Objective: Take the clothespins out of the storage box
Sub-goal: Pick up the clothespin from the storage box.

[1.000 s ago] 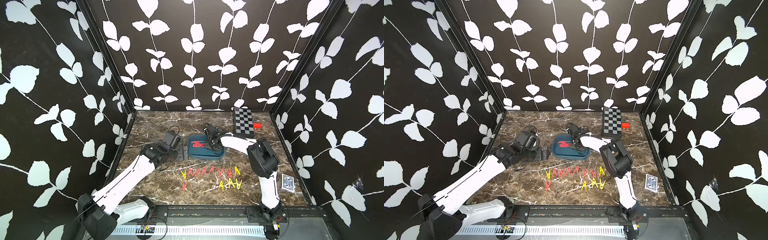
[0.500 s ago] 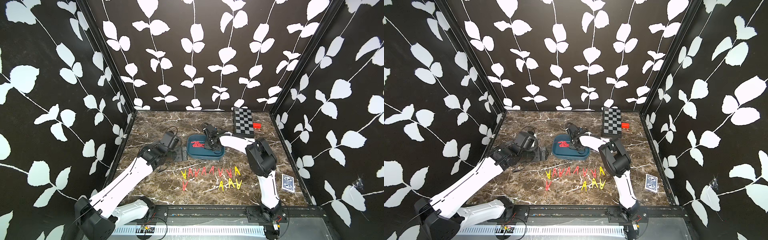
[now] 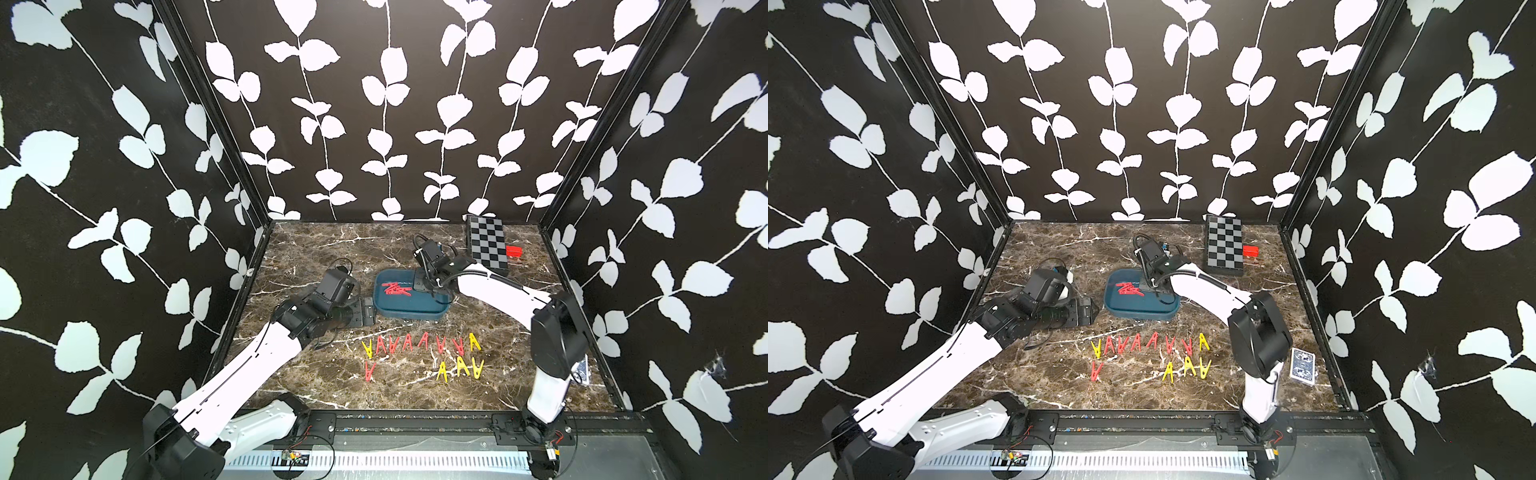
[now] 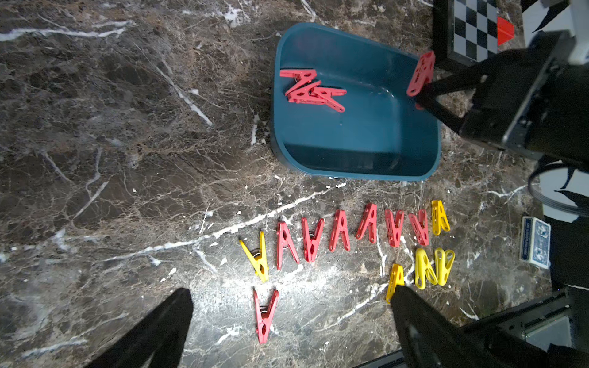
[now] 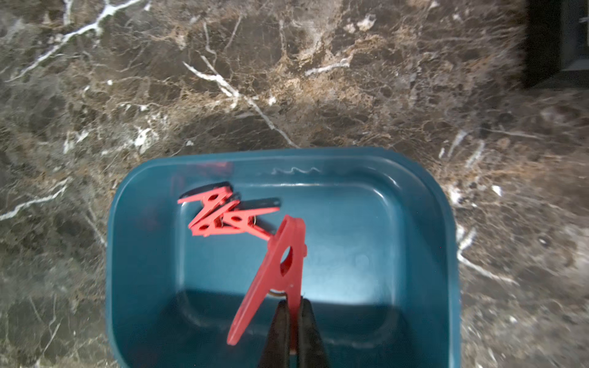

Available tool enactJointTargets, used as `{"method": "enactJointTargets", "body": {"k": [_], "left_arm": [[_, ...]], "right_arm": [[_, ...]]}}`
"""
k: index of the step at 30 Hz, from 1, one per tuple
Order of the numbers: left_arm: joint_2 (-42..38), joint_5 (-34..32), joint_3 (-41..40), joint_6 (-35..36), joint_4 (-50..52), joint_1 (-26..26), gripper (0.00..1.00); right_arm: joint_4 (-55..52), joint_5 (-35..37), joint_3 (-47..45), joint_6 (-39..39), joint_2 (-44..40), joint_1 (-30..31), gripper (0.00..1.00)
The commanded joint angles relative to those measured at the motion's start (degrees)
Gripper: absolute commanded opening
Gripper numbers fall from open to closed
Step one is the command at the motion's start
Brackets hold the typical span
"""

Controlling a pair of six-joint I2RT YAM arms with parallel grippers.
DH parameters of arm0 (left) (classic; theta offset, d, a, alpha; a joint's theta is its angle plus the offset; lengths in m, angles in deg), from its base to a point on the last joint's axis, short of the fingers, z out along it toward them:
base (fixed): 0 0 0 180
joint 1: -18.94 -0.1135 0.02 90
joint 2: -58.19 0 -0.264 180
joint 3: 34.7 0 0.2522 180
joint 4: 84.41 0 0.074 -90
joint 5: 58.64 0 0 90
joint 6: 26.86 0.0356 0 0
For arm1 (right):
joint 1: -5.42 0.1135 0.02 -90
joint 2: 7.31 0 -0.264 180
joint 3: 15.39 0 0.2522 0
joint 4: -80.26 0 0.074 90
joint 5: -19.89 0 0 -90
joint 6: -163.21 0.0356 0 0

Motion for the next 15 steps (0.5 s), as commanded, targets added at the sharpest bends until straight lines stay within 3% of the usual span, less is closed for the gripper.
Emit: {"method": "enactJointTargets", "body": {"k": [1, 15], "left_arm": [[-1.71, 2.06, -1.12, 1.15, -1.18, -0.33, 0.99], [-6.0, 1.39, -2.72, 2.81, 1.68, -0.32, 0.99]], "right_arm": [[-5.04, 2.46, -2.23, 1.11, -3.69, 2.14, 0.0], [-12.37, 5.91, -15.03, 9.81, -16.4, 17.09, 0.0]]}}
